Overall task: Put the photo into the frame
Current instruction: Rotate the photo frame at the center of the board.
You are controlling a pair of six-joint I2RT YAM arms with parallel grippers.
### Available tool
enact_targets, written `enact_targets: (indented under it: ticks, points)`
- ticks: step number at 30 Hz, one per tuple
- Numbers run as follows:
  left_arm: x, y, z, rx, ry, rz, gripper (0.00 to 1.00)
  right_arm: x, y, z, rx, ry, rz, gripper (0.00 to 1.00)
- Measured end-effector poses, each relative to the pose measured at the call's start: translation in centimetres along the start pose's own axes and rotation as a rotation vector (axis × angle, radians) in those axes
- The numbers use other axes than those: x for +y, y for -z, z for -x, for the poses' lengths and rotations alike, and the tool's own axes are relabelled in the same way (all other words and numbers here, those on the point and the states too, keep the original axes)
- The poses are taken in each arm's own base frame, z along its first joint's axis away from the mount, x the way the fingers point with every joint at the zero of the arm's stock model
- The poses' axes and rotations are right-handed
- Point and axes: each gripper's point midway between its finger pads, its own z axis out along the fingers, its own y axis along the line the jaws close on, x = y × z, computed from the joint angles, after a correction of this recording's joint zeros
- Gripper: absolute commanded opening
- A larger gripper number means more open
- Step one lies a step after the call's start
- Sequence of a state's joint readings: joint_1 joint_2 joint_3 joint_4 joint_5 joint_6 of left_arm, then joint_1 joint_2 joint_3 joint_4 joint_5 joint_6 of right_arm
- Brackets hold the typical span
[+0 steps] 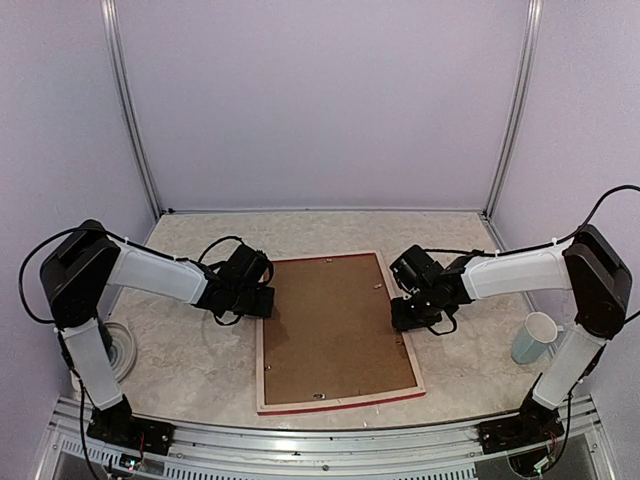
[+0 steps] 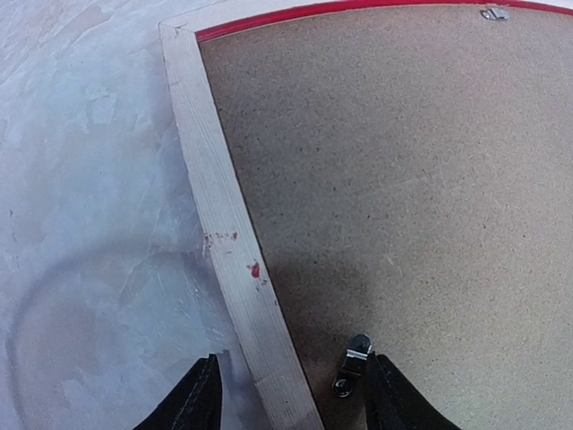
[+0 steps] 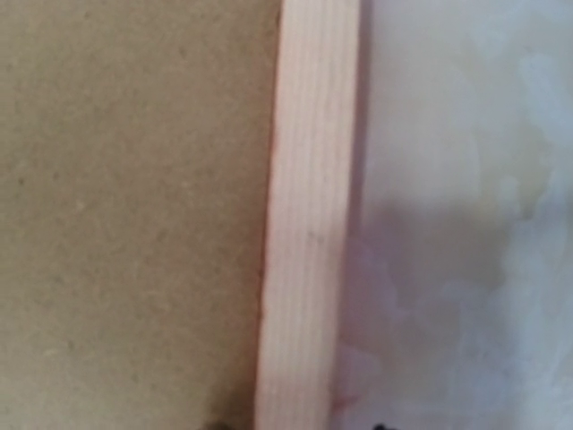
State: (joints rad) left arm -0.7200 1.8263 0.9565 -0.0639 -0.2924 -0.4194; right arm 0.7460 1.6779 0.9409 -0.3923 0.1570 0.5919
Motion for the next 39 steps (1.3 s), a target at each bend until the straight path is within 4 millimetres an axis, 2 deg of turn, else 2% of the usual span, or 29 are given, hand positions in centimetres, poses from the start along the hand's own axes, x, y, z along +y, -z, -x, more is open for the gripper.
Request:
enact_targets:
  ticks: [20, 24, 32, 39]
  points:
    - [0.3, -0.6, 0.8, -0.005, 0.032, 0.024, 0.18, 0.6, 0.0, 0.1, -0.003, 0.002, 0.030, 0.40]
    - [0.4, -0.6, 0.9, -0.008, 0.043, 0.025, 0.17, 0.6, 0.0, 0.1, -0.002, 0.002, 0.032, 0.40]
    - [0.2, -0.4, 1.0, 0.017, 0.026, 0.016, 0.27, 0.7, -0.1, 0.2, 0.000, 0.005, 0.033, 0.40]
    - [0.2, 0.0, 3.8, -0.006, 0.057, -0.003, 0.30, 0.9, -0.2, 0.5, -0.005, 0.008, 0.037, 0.41]
